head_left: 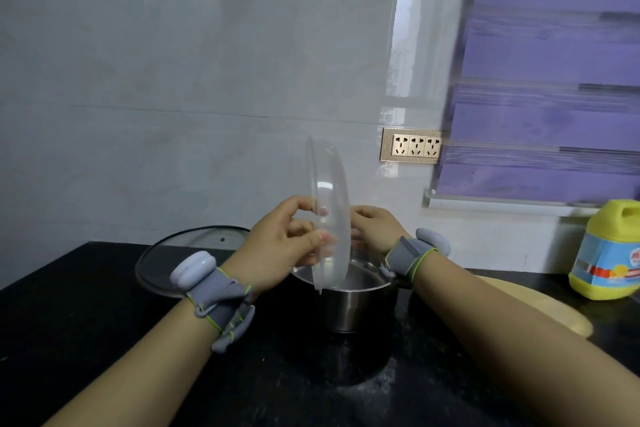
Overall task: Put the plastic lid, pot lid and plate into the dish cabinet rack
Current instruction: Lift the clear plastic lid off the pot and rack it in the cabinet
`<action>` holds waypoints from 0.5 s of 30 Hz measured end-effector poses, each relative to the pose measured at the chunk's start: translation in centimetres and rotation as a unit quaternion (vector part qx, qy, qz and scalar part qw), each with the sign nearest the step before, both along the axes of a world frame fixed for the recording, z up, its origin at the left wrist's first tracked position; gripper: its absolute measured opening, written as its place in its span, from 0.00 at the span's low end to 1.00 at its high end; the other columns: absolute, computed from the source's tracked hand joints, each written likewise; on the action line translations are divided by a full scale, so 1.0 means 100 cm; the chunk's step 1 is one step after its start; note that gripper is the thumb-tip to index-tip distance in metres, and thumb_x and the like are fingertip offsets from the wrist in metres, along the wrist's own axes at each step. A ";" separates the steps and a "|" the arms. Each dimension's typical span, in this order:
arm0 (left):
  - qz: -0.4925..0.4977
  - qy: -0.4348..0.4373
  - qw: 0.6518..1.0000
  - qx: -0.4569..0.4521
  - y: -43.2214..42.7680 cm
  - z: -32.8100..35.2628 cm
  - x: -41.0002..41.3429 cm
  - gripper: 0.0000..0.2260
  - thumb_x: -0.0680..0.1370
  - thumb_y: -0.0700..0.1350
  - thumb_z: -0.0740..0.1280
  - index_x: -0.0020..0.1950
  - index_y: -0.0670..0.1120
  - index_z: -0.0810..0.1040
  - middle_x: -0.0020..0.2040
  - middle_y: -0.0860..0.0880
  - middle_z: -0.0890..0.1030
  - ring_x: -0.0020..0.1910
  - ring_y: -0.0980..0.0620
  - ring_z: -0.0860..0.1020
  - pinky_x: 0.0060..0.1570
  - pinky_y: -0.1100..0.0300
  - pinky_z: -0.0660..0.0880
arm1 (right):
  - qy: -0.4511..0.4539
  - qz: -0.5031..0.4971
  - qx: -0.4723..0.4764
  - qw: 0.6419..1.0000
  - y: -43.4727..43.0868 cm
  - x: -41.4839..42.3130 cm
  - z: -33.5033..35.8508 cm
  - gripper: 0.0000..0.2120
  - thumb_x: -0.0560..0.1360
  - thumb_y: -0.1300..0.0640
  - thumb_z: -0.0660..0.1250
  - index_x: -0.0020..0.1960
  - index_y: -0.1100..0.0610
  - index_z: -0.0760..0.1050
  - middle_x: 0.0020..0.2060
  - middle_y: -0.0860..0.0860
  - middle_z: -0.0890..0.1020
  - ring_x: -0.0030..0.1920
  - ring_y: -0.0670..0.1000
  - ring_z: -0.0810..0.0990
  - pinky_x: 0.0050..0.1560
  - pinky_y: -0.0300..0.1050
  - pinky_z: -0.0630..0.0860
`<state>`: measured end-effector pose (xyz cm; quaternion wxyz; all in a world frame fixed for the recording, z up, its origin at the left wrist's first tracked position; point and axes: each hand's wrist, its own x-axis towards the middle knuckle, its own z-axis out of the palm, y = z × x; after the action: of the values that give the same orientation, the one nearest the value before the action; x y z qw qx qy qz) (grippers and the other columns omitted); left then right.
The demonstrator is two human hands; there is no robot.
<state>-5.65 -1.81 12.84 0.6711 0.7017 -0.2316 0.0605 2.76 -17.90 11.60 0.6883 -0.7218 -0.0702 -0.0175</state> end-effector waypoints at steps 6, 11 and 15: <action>-0.001 -0.063 0.995 0.073 0.007 -0.013 -0.012 0.09 0.70 0.41 0.69 0.46 0.53 0.74 0.47 0.35 0.80 0.41 0.49 0.81 0.44 0.61 0.77 | -0.039 0.021 0.020 0.999 0.000 -0.005 -0.005 0.07 0.74 0.65 0.64 0.52 0.59 0.73 0.40 0.53 0.77 0.36 0.49 0.78 0.31 0.36 0.77; 0.046 -0.088 0.991 0.086 0.031 -0.022 -0.033 0.16 0.61 0.53 0.72 0.48 0.60 0.77 0.46 0.47 0.80 0.44 0.57 0.79 0.45 0.67 0.76 | -0.092 0.033 0.030 0.995 0.008 -0.019 0.000 0.08 0.75 0.64 0.64 0.54 0.60 0.72 0.41 0.52 0.75 0.37 0.48 0.78 0.29 0.34 0.76; 0.099 -0.043 0.993 0.042 0.063 -0.019 -0.053 0.11 0.67 0.46 0.74 0.48 0.50 0.77 0.40 0.49 0.83 0.42 0.54 0.81 0.43 0.64 0.79 | -0.116 0.054 0.052 0.990 0.024 -0.031 0.002 0.09 0.75 0.68 0.62 0.54 0.62 0.72 0.42 0.53 0.76 0.28 0.40 0.79 0.28 0.32 0.75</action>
<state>-10.97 4.53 10.95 0.6214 0.7453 -0.1916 0.1471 -0.33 -15.50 11.78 0.7123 -0.6731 -0.1870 -0.0674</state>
